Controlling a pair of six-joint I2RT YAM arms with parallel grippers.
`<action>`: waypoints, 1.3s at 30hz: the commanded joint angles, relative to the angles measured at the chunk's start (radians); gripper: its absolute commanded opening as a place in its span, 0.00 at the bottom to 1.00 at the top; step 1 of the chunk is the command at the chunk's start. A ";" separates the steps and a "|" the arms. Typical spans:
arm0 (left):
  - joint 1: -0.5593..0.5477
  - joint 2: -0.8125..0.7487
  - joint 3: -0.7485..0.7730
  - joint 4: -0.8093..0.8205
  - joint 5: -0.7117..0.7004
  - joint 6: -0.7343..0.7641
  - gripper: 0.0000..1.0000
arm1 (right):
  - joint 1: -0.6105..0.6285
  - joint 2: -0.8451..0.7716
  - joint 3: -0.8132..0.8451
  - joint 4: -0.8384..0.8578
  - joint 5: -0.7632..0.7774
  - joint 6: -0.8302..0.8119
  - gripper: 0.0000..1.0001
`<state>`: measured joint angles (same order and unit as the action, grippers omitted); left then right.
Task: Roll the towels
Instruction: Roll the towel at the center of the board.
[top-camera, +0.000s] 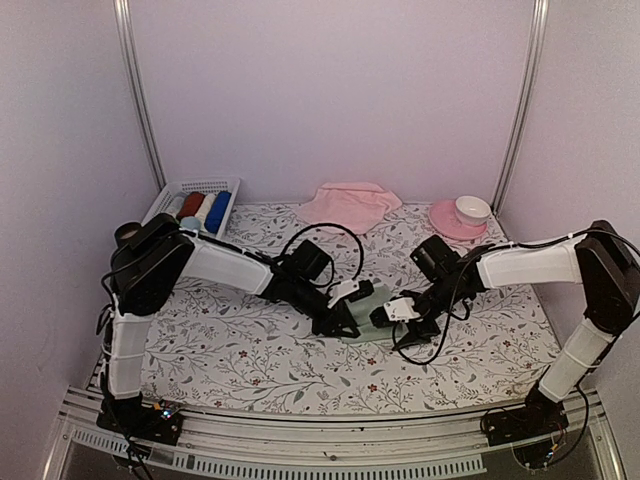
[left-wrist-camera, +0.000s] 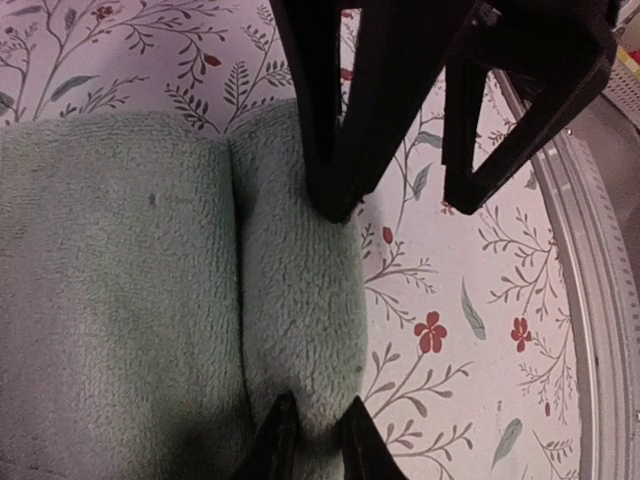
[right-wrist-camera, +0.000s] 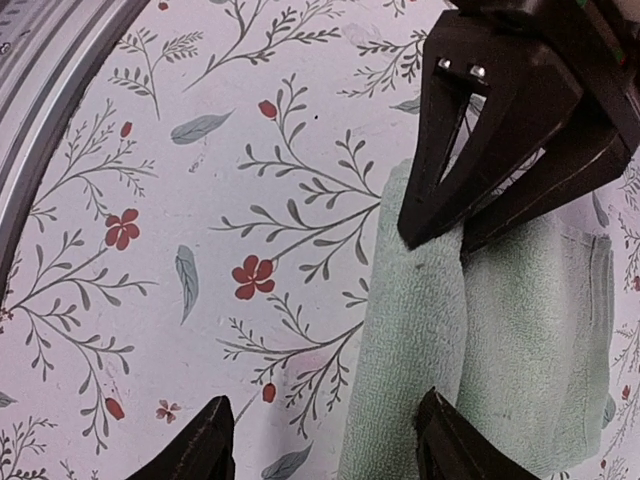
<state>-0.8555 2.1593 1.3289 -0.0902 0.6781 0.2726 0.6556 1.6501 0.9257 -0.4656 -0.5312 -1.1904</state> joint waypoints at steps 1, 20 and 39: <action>0.024 0.064 0.029 -0.100 0.028 -0.035 0.15 | 0.024 0.031 -0.014 0.071 0.069 0.034 0.62; 0.041 0.010 -0.015 -0.034 0.043 -0.071 0.40 | 0.046 0.127 0.002 0.162 0.270 0.123 0.36; -0.103 -0.361 -0.428 0.456 -0.349 0.086 0.56 | 0.042 0.233 0.212 -0.225 -0.057 0.103 0.15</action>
<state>-0.8845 1.8069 0.9405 0.2775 0.4549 0.2604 0.6956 1.8374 1.0969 -0.5087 -0.4492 -1.0748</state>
